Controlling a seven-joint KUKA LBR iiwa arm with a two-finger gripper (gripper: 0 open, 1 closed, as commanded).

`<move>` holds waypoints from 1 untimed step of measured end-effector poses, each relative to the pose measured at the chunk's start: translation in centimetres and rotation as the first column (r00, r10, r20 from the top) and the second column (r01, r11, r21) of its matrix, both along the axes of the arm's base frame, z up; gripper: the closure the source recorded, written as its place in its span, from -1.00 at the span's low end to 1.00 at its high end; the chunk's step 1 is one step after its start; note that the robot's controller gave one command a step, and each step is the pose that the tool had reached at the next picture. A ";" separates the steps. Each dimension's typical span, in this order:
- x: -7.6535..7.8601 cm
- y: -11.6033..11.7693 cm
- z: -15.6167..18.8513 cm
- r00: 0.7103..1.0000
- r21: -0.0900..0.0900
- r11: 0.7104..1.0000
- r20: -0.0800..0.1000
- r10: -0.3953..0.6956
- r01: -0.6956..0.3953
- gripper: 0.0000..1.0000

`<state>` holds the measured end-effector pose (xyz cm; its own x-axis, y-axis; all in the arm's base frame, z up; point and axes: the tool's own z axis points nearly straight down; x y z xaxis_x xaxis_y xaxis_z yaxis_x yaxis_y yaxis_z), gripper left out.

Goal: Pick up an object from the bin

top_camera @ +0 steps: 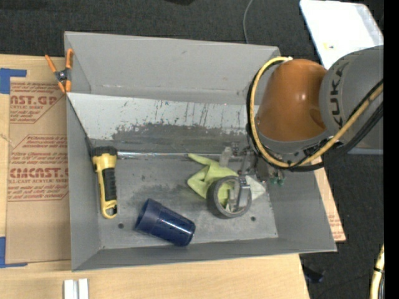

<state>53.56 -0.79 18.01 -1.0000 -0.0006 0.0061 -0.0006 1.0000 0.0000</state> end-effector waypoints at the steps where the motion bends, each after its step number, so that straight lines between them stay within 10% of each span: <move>1: 0.2 0.0 0.5 1.000 0.000 1.000 0.008 0.000 0.000 -1.00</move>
Offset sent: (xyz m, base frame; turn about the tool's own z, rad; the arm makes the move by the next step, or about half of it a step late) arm 0.0066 0.0373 -0.1101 -0.2006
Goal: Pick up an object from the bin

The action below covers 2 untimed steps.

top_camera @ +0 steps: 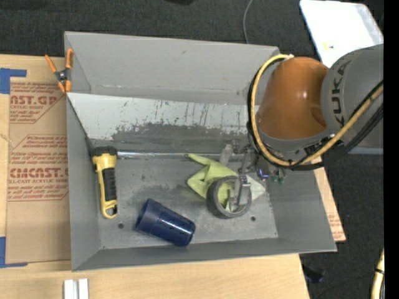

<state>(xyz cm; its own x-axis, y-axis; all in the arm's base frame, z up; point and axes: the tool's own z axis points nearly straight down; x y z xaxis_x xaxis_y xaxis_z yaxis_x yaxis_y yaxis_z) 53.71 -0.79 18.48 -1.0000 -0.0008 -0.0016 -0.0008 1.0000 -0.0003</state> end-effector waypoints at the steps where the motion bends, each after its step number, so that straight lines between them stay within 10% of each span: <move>1: 0.4 2.1 -6.3 0.994 0.000 0.994 0.003 0.113 -0.113 -1.00; 2: -0.2 2.6 -9.8 0.948 -0.003 0.948 0.006 0.318 -0.318 -1.00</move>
Offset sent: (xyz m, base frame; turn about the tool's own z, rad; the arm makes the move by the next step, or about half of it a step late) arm -0.0050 0.0285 -0.1148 -0.3744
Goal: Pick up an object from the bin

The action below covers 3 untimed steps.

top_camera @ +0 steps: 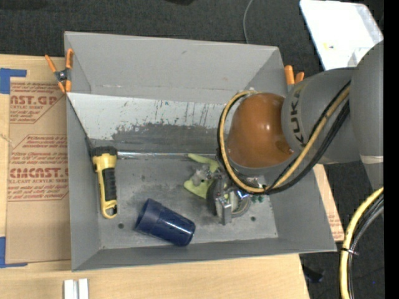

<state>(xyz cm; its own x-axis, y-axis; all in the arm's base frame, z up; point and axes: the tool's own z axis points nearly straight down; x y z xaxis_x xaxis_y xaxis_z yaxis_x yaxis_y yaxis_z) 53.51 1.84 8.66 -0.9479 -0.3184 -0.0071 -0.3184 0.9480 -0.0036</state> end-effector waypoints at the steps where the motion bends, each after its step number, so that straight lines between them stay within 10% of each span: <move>1: 0.9 -0.8 -1.1 1.000 0.002 1.000 -0.004 -0.028 0.028 -1.00; 2: 1.0 -2.0 -0.8 0.951 0.004 0.951 -0.005 -0.308 0.308 -1.00; 3: 3.4 -4.7 0.0 0.984 0.004 0.984 -0.002 -0.177 0.177 1.00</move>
Offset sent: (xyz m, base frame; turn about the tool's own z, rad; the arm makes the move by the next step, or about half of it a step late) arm 0.0114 -0.0413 -0.0020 0.0589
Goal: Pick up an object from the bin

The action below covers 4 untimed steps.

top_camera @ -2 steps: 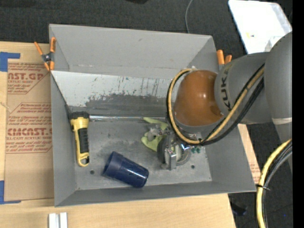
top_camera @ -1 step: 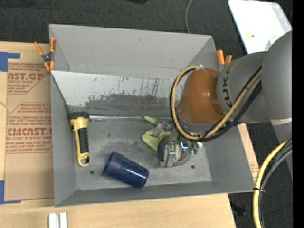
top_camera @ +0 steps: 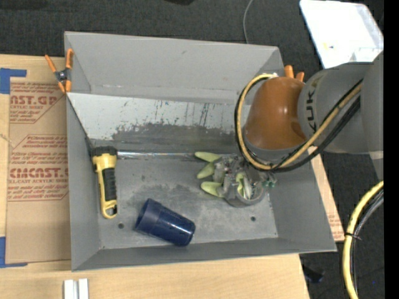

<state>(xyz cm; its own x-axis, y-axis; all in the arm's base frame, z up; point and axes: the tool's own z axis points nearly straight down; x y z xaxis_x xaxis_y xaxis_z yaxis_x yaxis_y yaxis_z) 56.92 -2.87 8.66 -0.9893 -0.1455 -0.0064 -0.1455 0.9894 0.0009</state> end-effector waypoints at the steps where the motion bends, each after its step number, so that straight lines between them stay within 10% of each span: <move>1: 0.0 0.0 0.0 1.000 0.000 1.000 0.000 0.000 0.000 1.00; 3: -0.3 0.5 3.2 0.995 0.002 0.995 -0.004 -0.100 0.100 1.00; 4: -0.9 1.6 3.1 0.998 0.000 0.998 0.002 0.059 -0.059 1.00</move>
Offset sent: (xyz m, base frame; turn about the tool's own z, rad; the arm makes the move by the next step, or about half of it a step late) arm 0.0048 0.0128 0.0272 0.1071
